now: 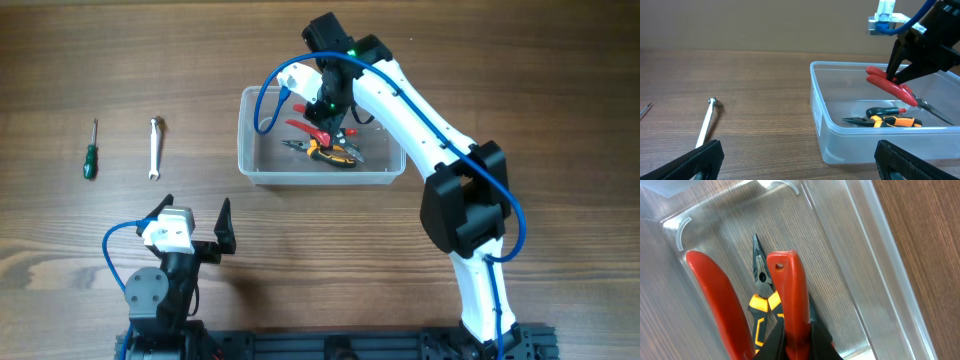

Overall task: Pack container
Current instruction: 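Carry the red-handled pliers left into the container and open the right gripper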

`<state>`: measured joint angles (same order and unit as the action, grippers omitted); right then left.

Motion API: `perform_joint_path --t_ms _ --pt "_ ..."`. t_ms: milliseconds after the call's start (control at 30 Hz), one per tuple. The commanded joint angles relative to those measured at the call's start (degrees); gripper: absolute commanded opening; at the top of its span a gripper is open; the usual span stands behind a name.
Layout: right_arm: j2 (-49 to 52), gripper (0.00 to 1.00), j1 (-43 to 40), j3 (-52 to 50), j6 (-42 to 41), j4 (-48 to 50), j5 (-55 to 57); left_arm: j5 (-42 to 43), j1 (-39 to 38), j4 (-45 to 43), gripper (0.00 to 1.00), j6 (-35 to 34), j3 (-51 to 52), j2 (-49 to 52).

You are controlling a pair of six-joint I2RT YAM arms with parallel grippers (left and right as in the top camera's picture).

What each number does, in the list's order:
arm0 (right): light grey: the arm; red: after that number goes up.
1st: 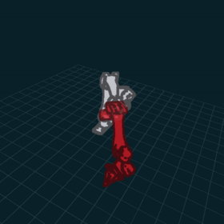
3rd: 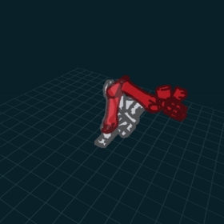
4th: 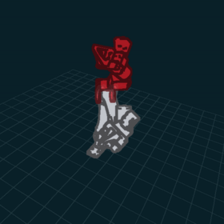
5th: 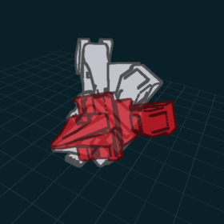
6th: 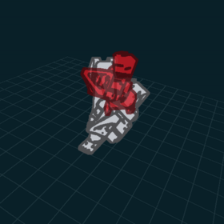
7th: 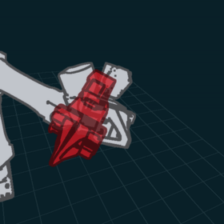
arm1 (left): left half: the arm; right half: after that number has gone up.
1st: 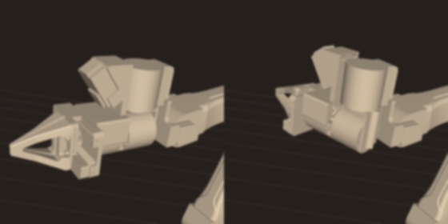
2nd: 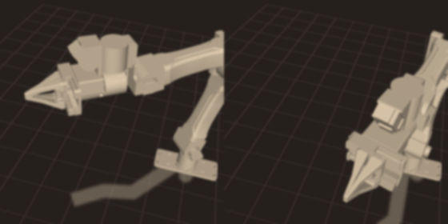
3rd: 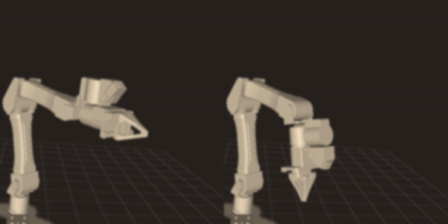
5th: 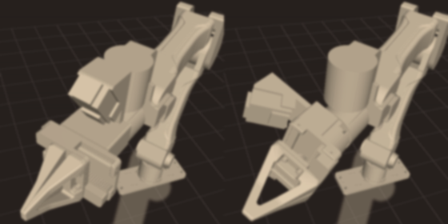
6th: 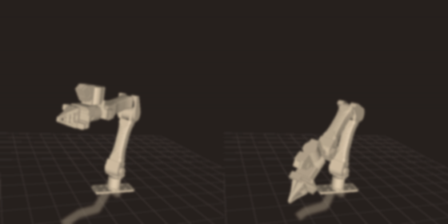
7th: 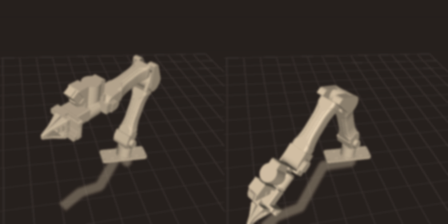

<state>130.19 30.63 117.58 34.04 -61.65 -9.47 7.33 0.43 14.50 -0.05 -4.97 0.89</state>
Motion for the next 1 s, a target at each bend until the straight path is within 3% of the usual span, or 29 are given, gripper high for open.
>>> perform_joint_path --t_ms 0,333,367,467,533,567,667,967 --pt "2.21 0.04 0.39 0.57 -2.45 0.2 -2.01 0.52 -0.33 -0.33 1.0 0.94 0.52 -0.28" --pt "2.58 0.05 0.39 -3.72 -2.78 2.51 -2.21 0.52 -0.33 -0.33 1.0 0.94 0.52 -0.28" --pt "2.58 0.09 0.39 -3.72 -2.78 2.51 -2.21 0.52 -0.33 -0.33 1.0 0.94 0.52 -0.28" --pt "2.58 0.34 0.39 -3.72 -2.73 2.75 -2.19 0.52 -0.33 -0.33 1.0 0.94 0.52 -0.28" --pt "2.56 0.59 0.37 -3.69 -2.73 2.75 -2.16 0.52 -0.33 -0.33 1.0 0.94 0.52 -0.28" --pt "2.56 0.77 0.37 -3.69 -2.75 2.78 -2.08 0.52 -0.33 -0.33 1.0 0.94 0.52 -0.28" --pt "2.43 1.0 0.37 -3.08 -4.87 2.67 0.94 0.52 -0.33 -0.33 1.0 0.94 0.52 -0.28" --pt "-4.28 1.0 0.13 7.76 -8.44 0.28 5.75 0.52 -0.33 -0.33 1.0 0.94 0.52 -0.28"
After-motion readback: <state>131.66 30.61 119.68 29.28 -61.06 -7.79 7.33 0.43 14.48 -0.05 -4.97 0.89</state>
